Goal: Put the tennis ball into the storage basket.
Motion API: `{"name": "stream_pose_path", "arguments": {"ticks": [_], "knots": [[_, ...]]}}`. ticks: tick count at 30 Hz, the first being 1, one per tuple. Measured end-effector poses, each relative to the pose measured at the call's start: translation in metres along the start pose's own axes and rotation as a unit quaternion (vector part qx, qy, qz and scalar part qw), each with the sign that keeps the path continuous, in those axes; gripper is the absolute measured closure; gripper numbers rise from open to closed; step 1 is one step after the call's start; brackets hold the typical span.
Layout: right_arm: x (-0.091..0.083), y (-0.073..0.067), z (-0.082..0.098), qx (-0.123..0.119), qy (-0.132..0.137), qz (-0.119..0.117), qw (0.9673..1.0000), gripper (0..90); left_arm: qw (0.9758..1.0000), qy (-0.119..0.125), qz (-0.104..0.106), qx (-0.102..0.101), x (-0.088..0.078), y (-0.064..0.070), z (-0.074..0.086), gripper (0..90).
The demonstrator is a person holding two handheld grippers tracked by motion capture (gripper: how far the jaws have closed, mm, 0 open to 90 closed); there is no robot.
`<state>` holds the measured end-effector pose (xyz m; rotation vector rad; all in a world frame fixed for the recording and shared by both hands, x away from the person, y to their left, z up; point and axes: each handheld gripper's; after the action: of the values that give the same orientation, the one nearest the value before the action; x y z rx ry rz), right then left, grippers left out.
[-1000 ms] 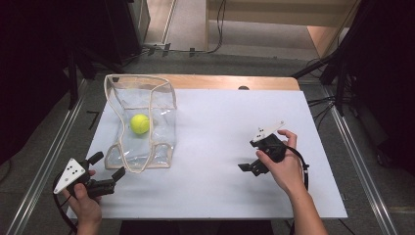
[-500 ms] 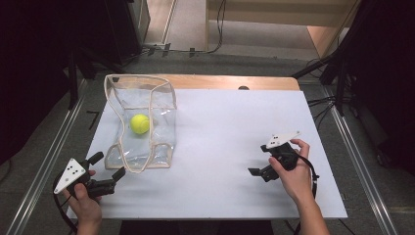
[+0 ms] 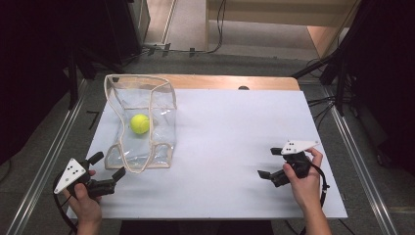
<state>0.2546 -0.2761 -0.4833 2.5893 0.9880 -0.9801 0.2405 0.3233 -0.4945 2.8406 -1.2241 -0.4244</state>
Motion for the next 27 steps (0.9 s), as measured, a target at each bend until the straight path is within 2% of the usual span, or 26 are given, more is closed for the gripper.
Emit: {"name": "stream_pose_path", "arguments": {"ticks": [4,6,9,15,17,22,26,27], "knots": [[-0.005,0.002,0.01,0.01,0.015,0.015,0.9997,0.0,1.0,-0.001,-0.001,0.001,0.0,0.0,0.0,0.0],[-0.01,0.004,0.019,0.024,0.027,0.021,0.9991,0.0,1.0,-0.001,-0.001,0.001,0.0,0.0,0.0,0.0],[-0.015,0.008,0.027,0.035,0.042,0.021,0.9983,0.0,1.0,-0.002,-0.001,0.002,0.0,0.0,0.0,0.0],[-0.025,0.011,0.039,0.046,0.061,0.035,0.9964,0.0,1.0,-0.002,-0.002,0.0,0.0,0.0,0.0,0.0],[-0.031,0.013,0.046,0.055,0.078,0.042,0.9946,0.0,1.0,-0.003,-0.002,0.001,0.0,0.0,0.0,0.0],[-0.039,0.016,0.055,0.064,0.094,0.05,0.9922,0.0,1.0,-0.006,-0.004,0.004,0.002,0.001,0.0,0.0],[-0.047,0.02,0.069,0.084,0.117,0.057,0.988,0.0,0.9999,-0.009,-0.004,0.005,0.002,0.001,0.0,0.0],[-0.047,0.02,0.069,0.084,0.117,0.057,0.988,0.0,0.9999,-0.009,-0.004,0.006,0.002,0.001,0.0,0.0]]}}
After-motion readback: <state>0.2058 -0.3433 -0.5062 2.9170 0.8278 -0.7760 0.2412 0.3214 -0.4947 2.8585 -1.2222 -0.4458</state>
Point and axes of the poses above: each handheld gripper's, and its own axes: x roughly forward along the jaws, z roughly out of its underside, y roughly to its right, and after that the axes turned 10 degrees about z, right-handed
